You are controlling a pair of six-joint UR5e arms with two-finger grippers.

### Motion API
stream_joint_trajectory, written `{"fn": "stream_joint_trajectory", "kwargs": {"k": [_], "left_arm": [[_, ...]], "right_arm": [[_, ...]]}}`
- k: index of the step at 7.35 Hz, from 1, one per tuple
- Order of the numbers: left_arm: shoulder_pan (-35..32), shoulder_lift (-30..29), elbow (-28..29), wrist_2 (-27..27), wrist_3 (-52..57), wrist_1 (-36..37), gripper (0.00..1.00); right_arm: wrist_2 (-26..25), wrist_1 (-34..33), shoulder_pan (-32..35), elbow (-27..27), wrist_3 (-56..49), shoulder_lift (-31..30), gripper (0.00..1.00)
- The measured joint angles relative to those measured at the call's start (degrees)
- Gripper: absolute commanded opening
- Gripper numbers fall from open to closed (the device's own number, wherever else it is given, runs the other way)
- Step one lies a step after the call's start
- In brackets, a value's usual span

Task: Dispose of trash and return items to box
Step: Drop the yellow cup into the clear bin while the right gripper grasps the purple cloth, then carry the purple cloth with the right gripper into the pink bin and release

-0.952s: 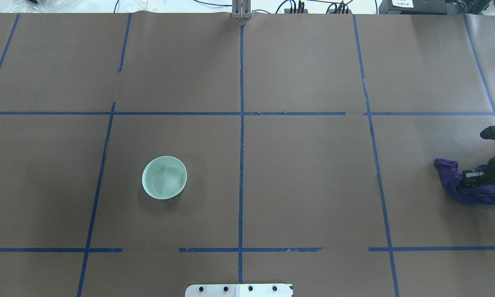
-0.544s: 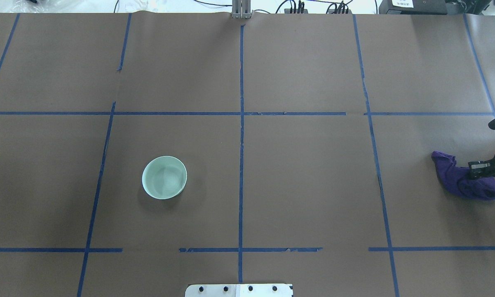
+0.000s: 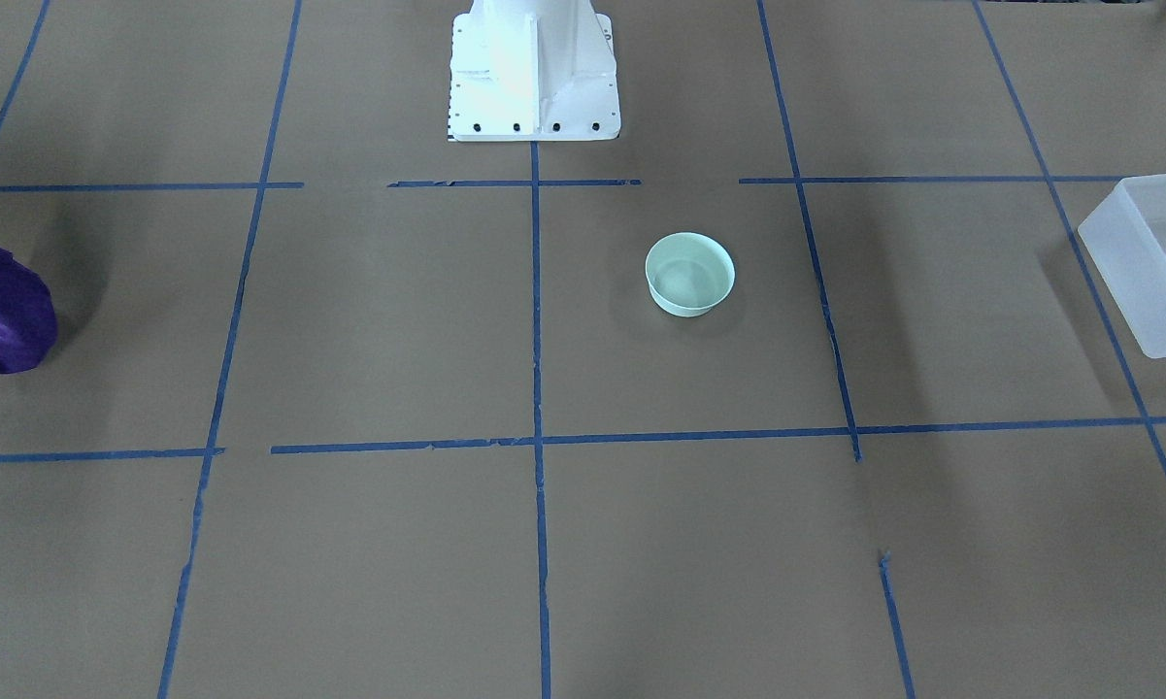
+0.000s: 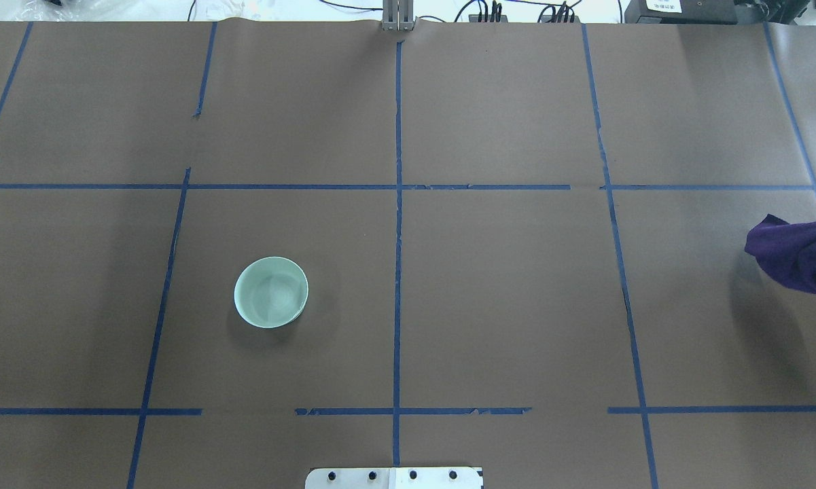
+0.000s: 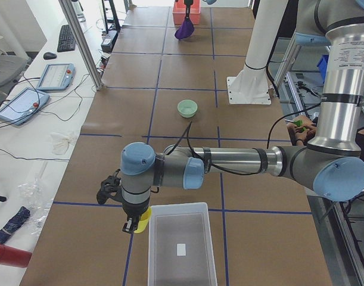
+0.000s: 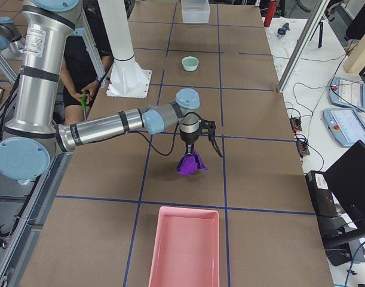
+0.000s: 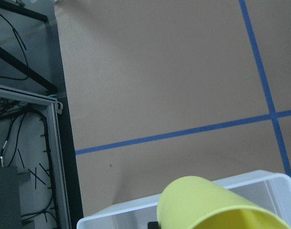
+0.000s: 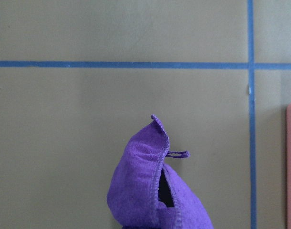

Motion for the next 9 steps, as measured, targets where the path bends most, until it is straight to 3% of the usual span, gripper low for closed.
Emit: {"fn": "stream_joint_trajectory", "kwargs": {"k": [2, 3, 6, 9], "left_arm": [[0.2, 3.8, 0.1, -0.5, -0.3, -1.4, 0.00], [1.0, 5.6, 0.8, -1.9, -0.4, -3.3, 0.00], [6.2, 8.1, 7.9, -8.9, -0.4, -13.4, 0.00], [9.9, 8.2, 10.0, -13.5, -0.4, -15.8, 0.00]], "right_arm": [[-0.5, -23.4, 10.9, 1.3, -16.4, 13.9, 0.00], [-0.9, -30.4, 14.5, 1.2, -22.4, 18.4, 0.00], [-1.0, -35.0, 21.8, -0.5, -33.3, 20.4, 0.00], [-0.9, -33.5, 25.4, -2.8, -39.3, 17.7, 0.00]]}}
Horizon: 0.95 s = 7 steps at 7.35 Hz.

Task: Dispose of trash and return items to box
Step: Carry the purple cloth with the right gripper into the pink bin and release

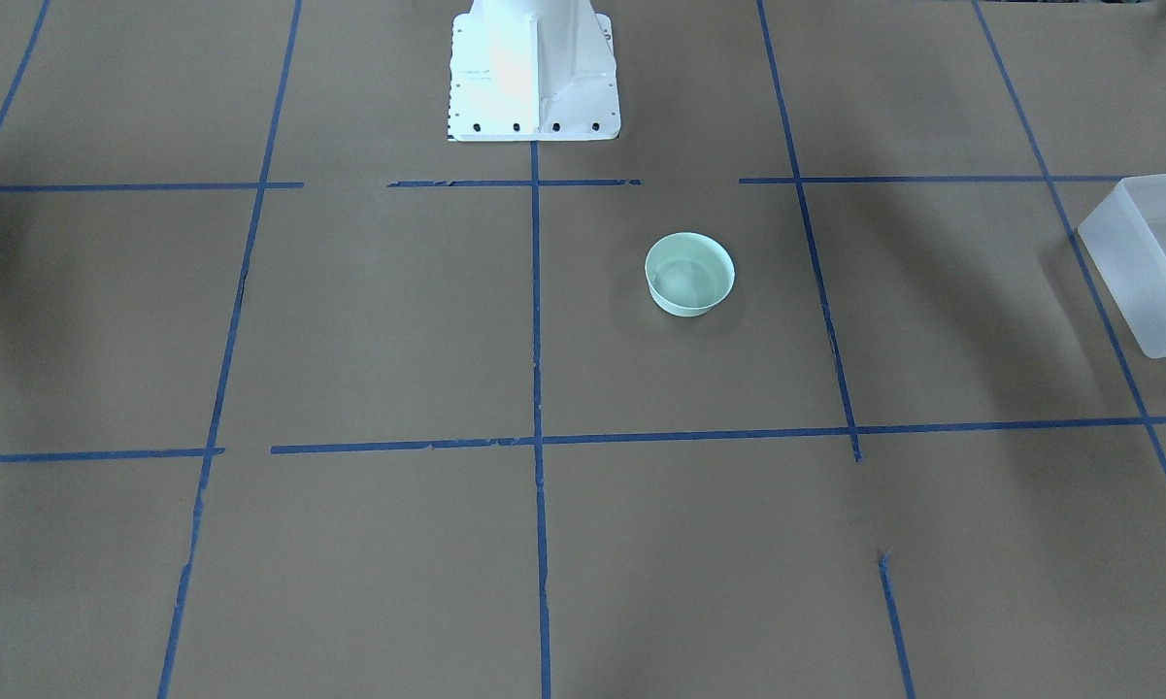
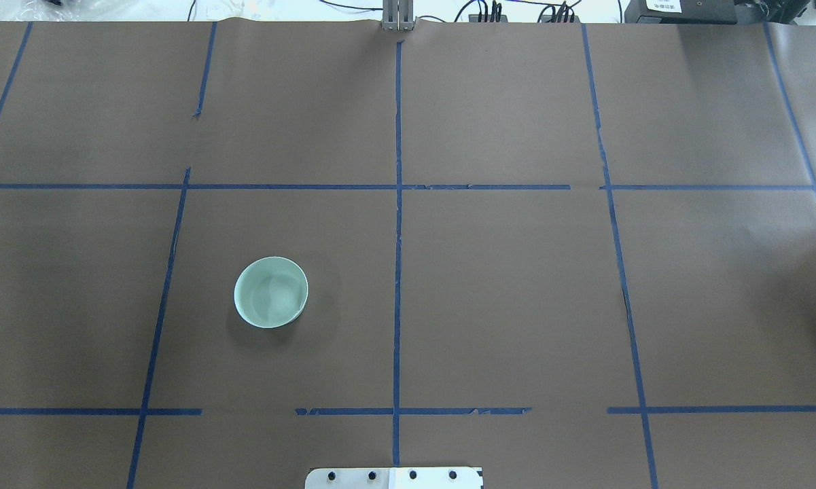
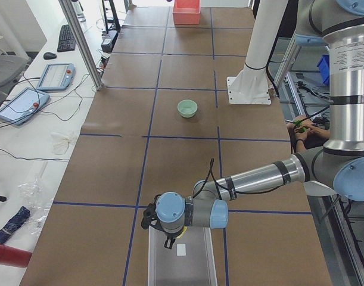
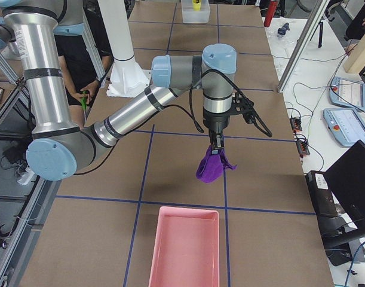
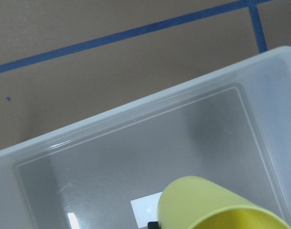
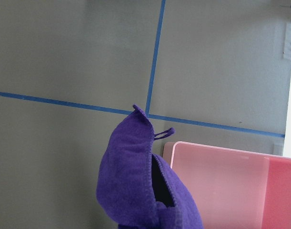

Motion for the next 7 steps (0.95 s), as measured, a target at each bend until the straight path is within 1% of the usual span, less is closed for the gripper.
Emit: {"fn": "stream_joint_trajectory", "kwargs": {"k": [1, 2, 4, 6, 7], "left_arm": [[1.1, 0.0, 0.4, -1.0, 0.0, -0.8, 0.26], [2.0, 0.0, 0.9, -1.4, 0.0, -1.7, 0.99], [2.8, -0.1, 1.1, -1.7, 0.0, -3.7, 1.00], [2.9, -0.9, 0.4, -1.7, -0.9, -4.8, 1.00], [3.0, -1.5, -1.4, -1.6, -3.3, -4.9, 1.00]], "right_arm": [[0.0, 3.0, 0.6, -1.2, -0.4, -1.9, 0.00], [0.0, 7.2, 1.1, -3.0, -0.6, -4.1, 0.00], [0.1, 15.0, 1.7, -8.3, -1.1, -7.9, 0.00], [0.0, 22.2, 3.1, -15.2, -3.7, -10.8, 0.00], [0.0, 24.4, 3.9, -18.5, -4.7, -11.5, 0.07]]}}
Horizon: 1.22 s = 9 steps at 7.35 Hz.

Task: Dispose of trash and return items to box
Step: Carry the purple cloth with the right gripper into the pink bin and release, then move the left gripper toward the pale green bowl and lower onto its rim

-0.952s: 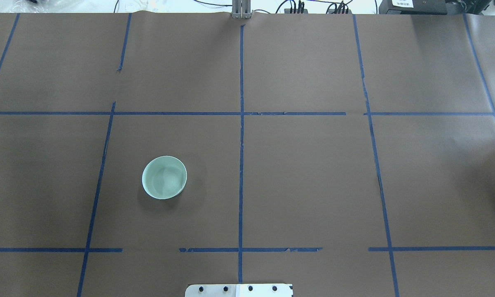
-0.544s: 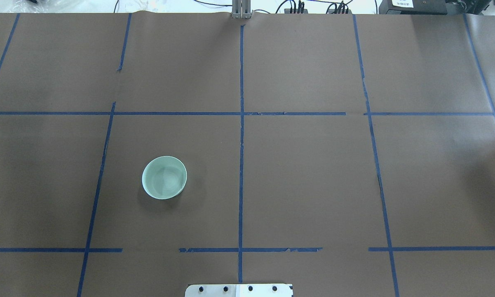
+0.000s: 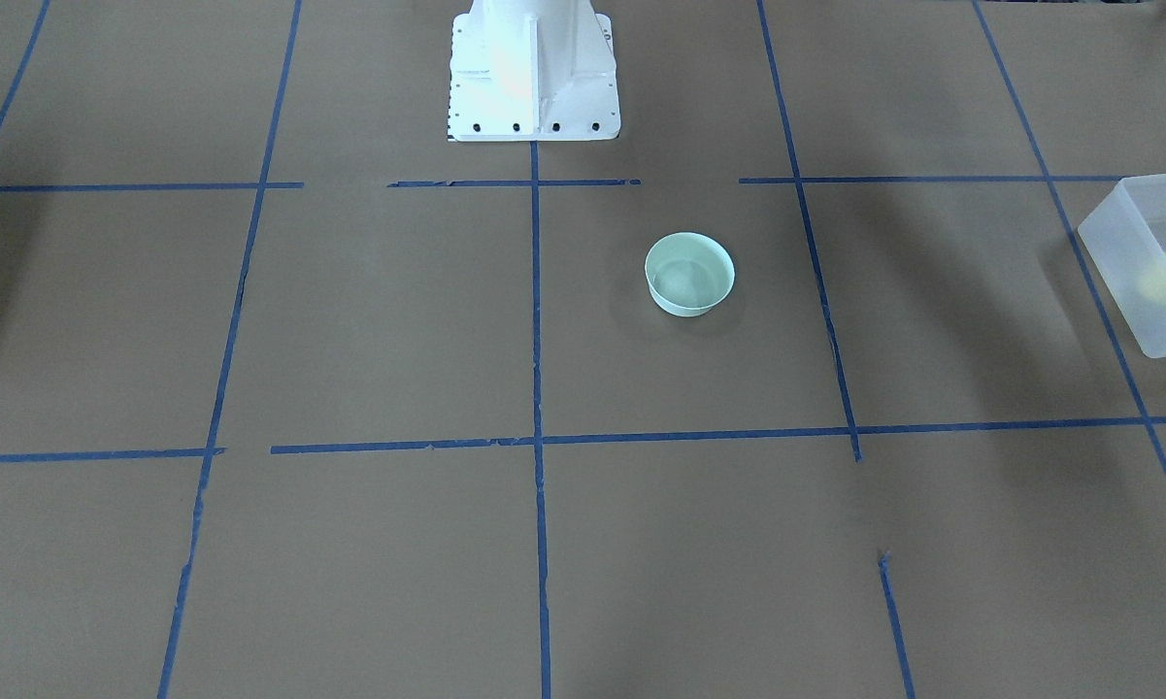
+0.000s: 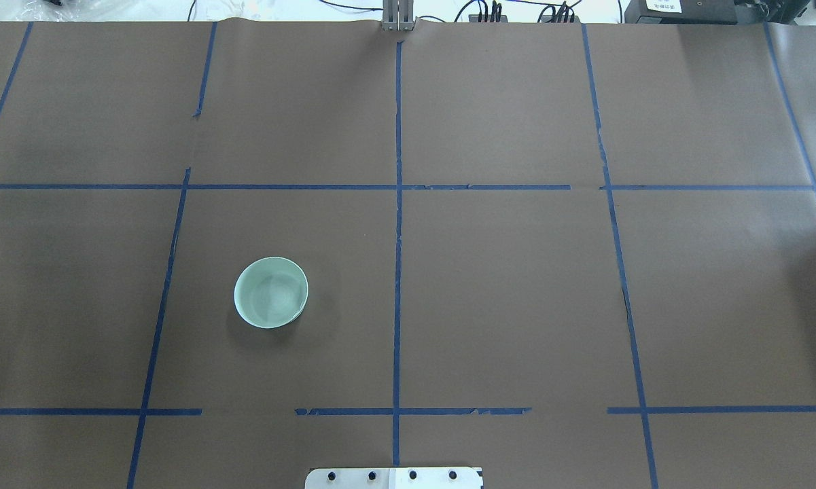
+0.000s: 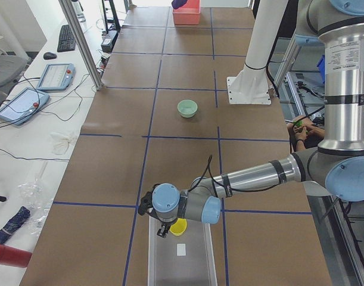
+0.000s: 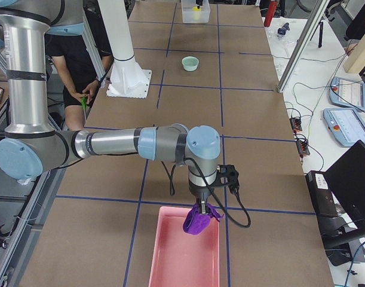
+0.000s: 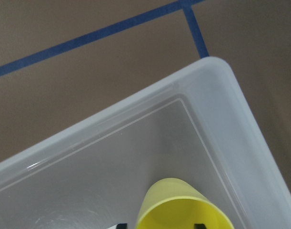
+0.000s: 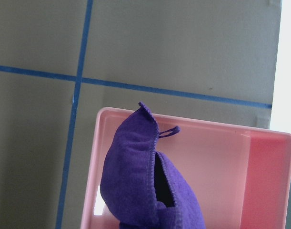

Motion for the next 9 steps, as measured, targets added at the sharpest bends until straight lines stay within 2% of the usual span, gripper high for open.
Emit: {"fn": "stream_joint_trajectory", "kwargs": {"k": [1, 2, 4, 6, 7, 9], "left_arm": [[0.0, -0.5, -2.7, 0.1, -3.0, 0.3, 1.00], [0.0, -1.5, -4.8, 0.2, -5.2, 1.5, 1.00], [0.0, -5.9, -8.8, 0.5, -6.6, 8.9, 1.00], [-0.2, -12.7, -14.8, 1.5, -7.5, 22.3, 1.00], [-0.2, -15.2, -17.9, 2.8, -9.8, 26.7, 1.00], [1.9, -17.2, -23.6, 4.1, -19.5, 29.3, 1.00]], "right_arm": [[0.0, 0.9, 0.7, -2.6, -0.8, -0.4, 0.90], [0.0, 1.3, 1.3, -4.2, -1.4, -0.6, 1.00], [0.2, 1.4, 2.4, -5.1, -1.2, -2.0, 1.00], [0.5, 1.5, 2.8, -4.4, -0.7, -2.4, 1.00], [0.8, 1.4, 2.7, -2.8, -0.5, -2.5, 1.00], [4.5, 1.2, 2.0, 2.4, -0.3, -3.5, 1.00]]}}
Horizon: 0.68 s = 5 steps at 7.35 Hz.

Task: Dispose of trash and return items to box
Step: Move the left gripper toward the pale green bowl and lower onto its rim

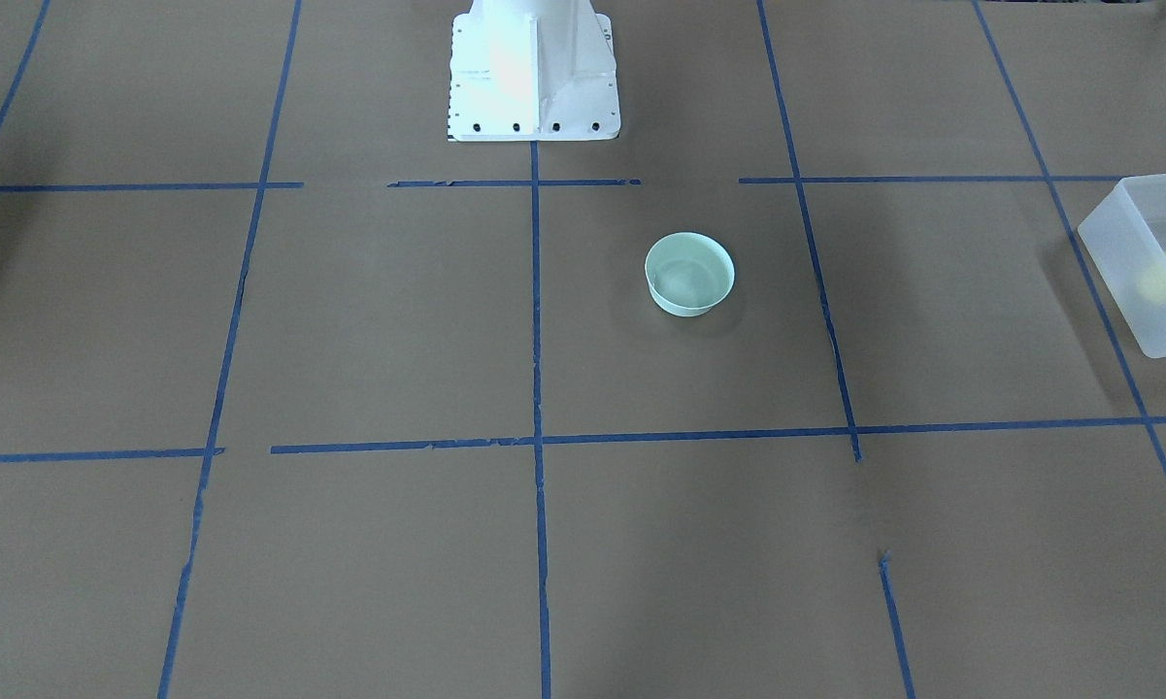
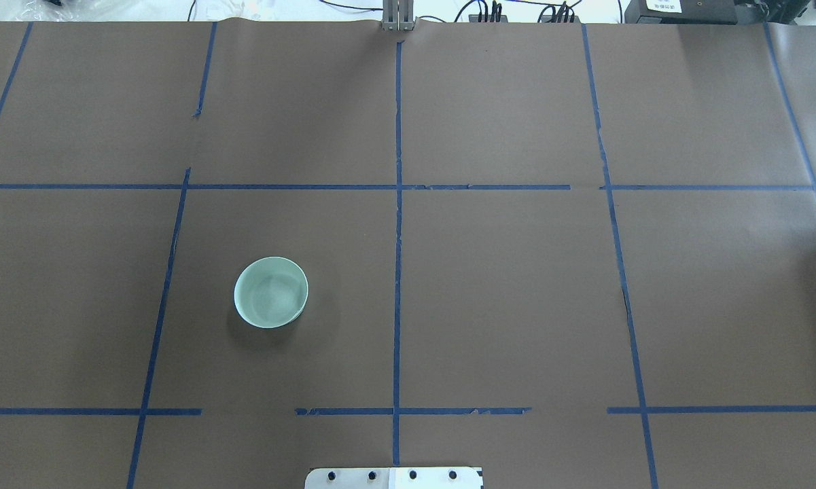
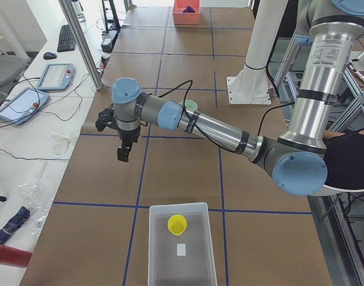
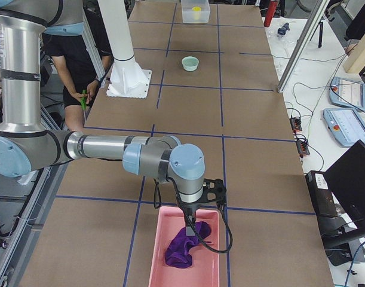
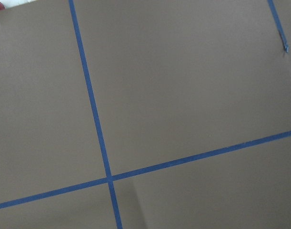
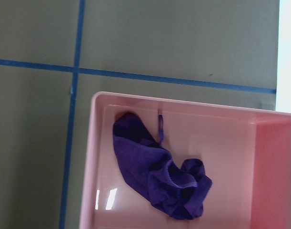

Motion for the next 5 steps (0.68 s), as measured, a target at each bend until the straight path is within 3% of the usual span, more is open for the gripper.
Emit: {"fn": "stream_joint_trajectory", "kwargs": {"k": [2, 5], "left_arm": [[6.3, -0.2, -4.8, 0.2, -12.0, 0.1, 1.00], [14.4, 0.2, -7.7, 0.2, -25.5, -3.8, 1.00]], "right_arm": [[7.2, 0.3, -4.0, 2.6, 5.5, -1.2, 1.00], [9.1, 6.4, -10.9, 3.8, 20.4, -0.6, 1.00]]}}
